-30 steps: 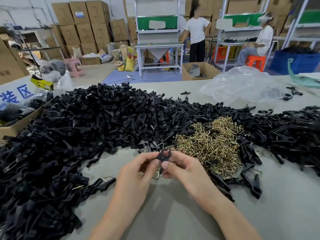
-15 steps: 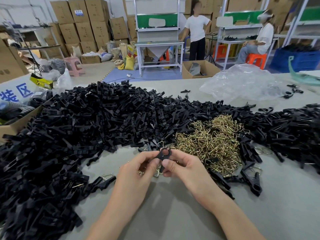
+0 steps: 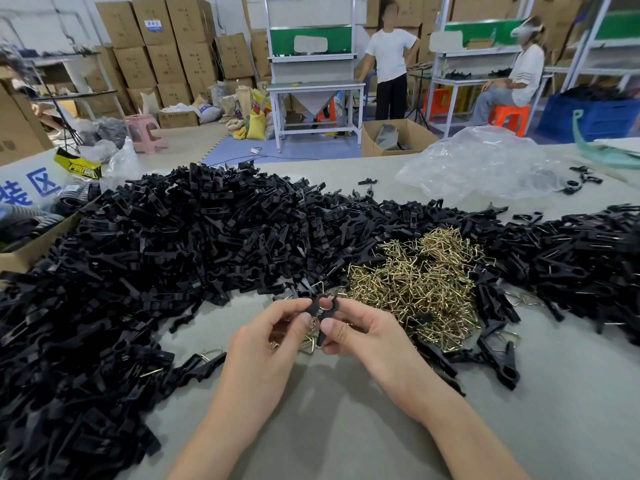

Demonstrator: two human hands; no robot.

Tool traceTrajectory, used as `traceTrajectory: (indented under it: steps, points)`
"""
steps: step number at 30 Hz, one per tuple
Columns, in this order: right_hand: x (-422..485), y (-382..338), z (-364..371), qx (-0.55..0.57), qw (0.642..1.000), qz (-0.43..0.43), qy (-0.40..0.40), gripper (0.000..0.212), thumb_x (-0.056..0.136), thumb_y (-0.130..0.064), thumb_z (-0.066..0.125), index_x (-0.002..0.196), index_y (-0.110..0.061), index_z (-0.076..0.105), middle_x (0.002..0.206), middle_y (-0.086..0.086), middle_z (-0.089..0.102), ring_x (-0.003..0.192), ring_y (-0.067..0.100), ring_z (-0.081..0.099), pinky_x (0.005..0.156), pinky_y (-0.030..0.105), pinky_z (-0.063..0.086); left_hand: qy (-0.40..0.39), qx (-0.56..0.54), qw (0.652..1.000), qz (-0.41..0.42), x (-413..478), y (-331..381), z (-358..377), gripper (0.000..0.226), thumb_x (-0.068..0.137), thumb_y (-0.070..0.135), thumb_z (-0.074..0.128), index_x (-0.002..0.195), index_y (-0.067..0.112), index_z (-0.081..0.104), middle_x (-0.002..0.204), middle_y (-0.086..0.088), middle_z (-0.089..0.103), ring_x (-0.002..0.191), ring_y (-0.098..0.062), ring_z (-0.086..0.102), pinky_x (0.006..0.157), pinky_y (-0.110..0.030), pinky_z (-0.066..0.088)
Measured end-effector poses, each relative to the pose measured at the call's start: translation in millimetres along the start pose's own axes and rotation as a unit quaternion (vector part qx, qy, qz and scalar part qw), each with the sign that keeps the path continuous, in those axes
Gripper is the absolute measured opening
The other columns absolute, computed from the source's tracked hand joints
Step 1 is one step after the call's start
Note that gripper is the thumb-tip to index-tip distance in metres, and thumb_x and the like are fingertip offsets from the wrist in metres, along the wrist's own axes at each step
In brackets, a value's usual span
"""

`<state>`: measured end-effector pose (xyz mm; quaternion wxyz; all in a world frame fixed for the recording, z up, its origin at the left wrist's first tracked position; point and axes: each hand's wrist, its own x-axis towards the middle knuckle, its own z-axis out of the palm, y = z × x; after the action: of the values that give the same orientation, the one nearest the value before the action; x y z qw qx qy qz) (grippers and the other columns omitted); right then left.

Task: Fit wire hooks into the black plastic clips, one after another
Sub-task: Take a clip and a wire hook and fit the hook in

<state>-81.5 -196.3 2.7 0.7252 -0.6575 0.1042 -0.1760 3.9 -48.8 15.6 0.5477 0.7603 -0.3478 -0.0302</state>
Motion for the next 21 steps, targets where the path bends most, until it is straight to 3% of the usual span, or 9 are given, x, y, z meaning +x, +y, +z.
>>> traceTrajectory:
  steps: [10, 17, 21]
  points:
    - [-1.0, -1.0, -1.3, -0.007, 1.000, -0.011, -0.021, 0.022, 0.097, -0.008, 0.065, 0.114, -0.018, 0.075, 0.098, 0.004, 0.074, 0.081, 0.009, 0.067, 0.080, 0.025, 0.056, -0.008, 0.003, 1.000, 0.005, -0.8, 3.3, 1.4, 0.024, 0.095, 0.015, 0.065, 0.099, 0.038, 0.071, 0.079, 0.024, 0.071, 0.067, 0.003, 0.062, 0.063, -0.007, 0.041]
    - [-1.3, -1.6, -0.2, -0.011, 1.000, -0.004, -0.013, 0.025, 0.097, -0.007, 0.065, 0.119, -0.013, 0.072, 0.108, 0.019, 0.072, 0.081, 0.011, 0.066, 0.082, 0.027, 0.057, 0.003, -0.012, 1.000, -0.008, -1.1, 2.9, 2.3, 0.022, 0.095, 0.017, 0.065, 0.097, 0.038, 0.070, 0.077, 0.023, 0.071, 0.066, 0.003, 0.062, 0.061, -0.008, 0.042]
    - [-1.1, -1.0, -0.1, -0.010, 1.000, -0.007, -0.016, 0.023, 0.097, -0.008, 0.065, 0.116, -0.017, 0.074, 0.106, 0.015, 0.073, 0.081, 0.011, 0.066, 0.081, 0.027, 0.057, -0.003, -0.003, 1.000, -0.013, -1.1, 3.3, 1.9, 0.023, 0.095, 0.018, 0.065, 0.097, 0.040, 0.070, 0.078, 0.023, 0.072, 0.066, 0.000, 0.063, 0.062, -0.010, 0.043]
